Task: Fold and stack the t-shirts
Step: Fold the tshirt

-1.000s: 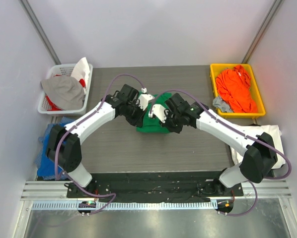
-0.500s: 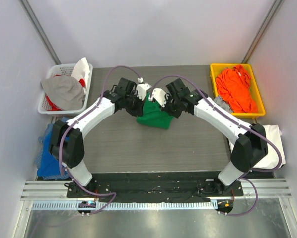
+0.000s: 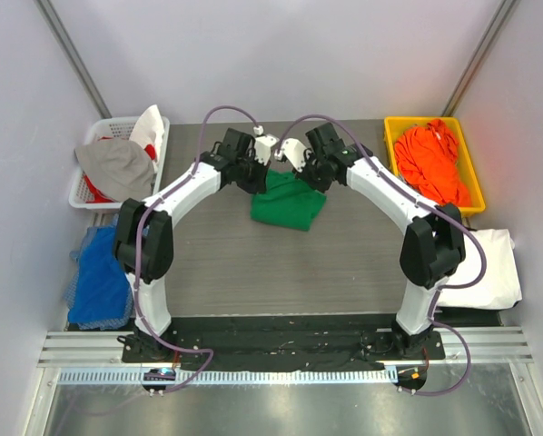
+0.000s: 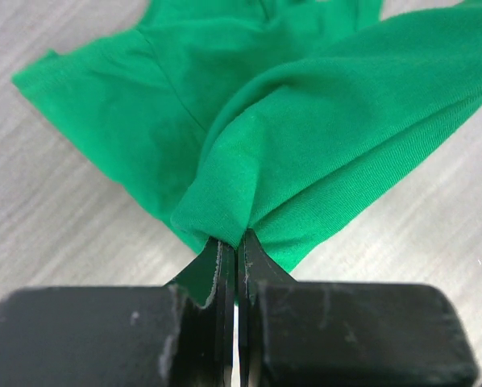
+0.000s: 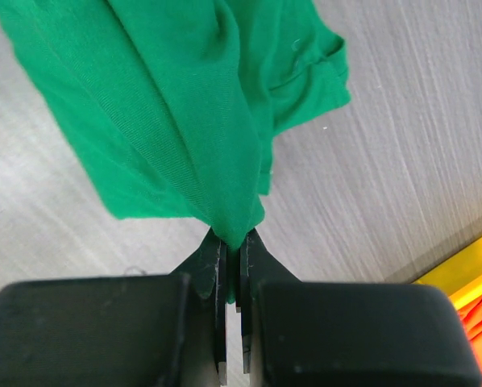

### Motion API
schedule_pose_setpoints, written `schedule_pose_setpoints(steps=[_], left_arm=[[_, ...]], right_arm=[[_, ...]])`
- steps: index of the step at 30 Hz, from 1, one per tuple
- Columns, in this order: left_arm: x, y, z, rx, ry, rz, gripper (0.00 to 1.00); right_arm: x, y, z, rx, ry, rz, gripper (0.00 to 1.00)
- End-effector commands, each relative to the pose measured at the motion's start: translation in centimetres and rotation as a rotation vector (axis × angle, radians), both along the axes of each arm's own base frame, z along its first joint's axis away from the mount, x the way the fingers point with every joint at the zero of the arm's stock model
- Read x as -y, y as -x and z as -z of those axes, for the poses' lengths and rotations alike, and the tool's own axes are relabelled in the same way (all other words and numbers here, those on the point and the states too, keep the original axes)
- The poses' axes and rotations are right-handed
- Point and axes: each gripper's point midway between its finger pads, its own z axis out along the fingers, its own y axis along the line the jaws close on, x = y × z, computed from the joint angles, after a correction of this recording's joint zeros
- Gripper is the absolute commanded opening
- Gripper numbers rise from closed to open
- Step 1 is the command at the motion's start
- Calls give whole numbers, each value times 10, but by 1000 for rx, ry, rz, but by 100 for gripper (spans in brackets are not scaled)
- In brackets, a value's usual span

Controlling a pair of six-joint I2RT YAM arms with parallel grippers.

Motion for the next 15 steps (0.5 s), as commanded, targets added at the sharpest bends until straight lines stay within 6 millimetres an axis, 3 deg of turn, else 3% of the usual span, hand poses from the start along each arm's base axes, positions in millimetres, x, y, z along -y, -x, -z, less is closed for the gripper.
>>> schedule_pose_setpoints(steps=[1,9,13,15], left_arm=[[-23,-38,-5,55,-32,-92,0],[-23,-67,7,63,-50,-108,0],[-21,-78,20,51,-71,-104,0],[-20,-86,14,71,-69,-107,0]], right_arm=[[9,-37,-30,98,-19,42,1],[13,-66,-6,60,-21,64,1],[14,-78,21,19,-3,71,1],[13,-85,23,23,-5,72,1]])
